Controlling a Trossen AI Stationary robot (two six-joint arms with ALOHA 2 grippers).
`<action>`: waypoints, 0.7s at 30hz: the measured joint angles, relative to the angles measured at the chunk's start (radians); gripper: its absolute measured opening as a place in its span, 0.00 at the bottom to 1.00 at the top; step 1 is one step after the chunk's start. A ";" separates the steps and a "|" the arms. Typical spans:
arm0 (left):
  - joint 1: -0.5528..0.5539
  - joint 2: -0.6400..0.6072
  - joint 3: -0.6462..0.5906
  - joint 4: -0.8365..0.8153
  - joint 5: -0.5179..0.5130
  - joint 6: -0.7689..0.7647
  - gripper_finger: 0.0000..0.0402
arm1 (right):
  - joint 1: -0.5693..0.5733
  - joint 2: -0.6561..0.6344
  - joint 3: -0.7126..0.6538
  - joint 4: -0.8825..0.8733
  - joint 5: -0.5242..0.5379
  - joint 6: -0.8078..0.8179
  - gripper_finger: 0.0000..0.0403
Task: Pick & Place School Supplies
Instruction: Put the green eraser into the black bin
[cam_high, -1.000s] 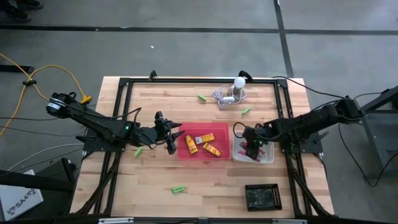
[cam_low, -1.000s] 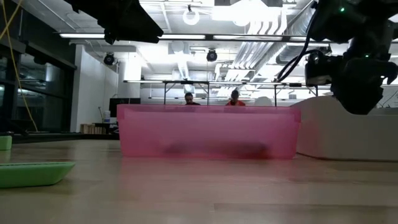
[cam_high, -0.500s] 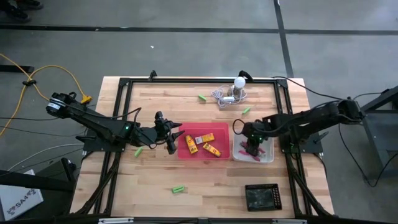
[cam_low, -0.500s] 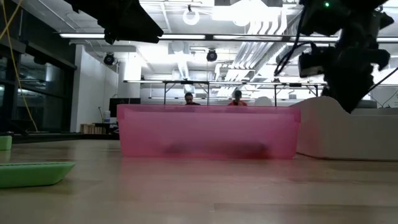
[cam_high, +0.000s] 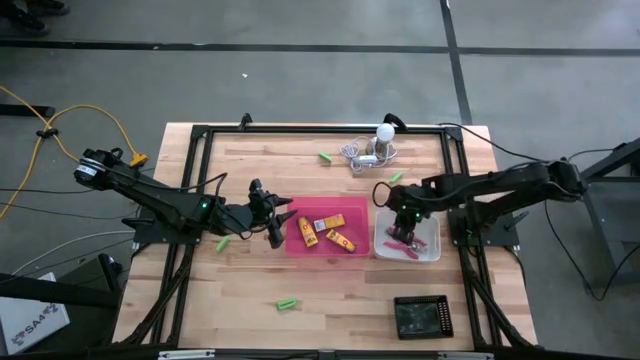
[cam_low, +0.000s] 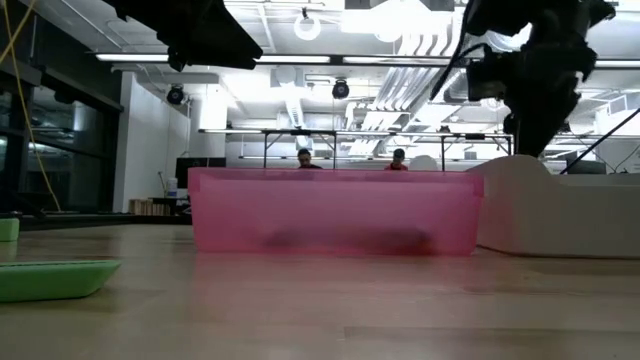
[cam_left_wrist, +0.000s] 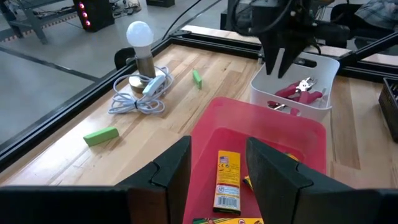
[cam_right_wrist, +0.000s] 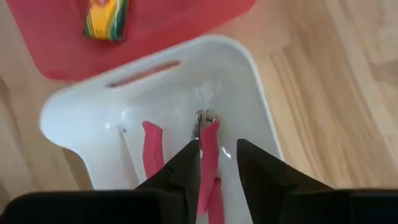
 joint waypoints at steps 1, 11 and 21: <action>0.000 0.000 0.000 0.000 0.002 0.000 0.37 | -0.006 0.000 0.015 -0.010 0.000 0.004 0.23; 0.008 0.000 0.000 -0.020 0.265 -0.002 0.37 | -0.075 0.000 0.162 -0.050 -0.129 0.058 0.23; -0.097 0.003 0.000 -0.083 0.477 -0.088 0.37 | -0.068 0.000 0.177 0.015 -0.154 0.025 0.23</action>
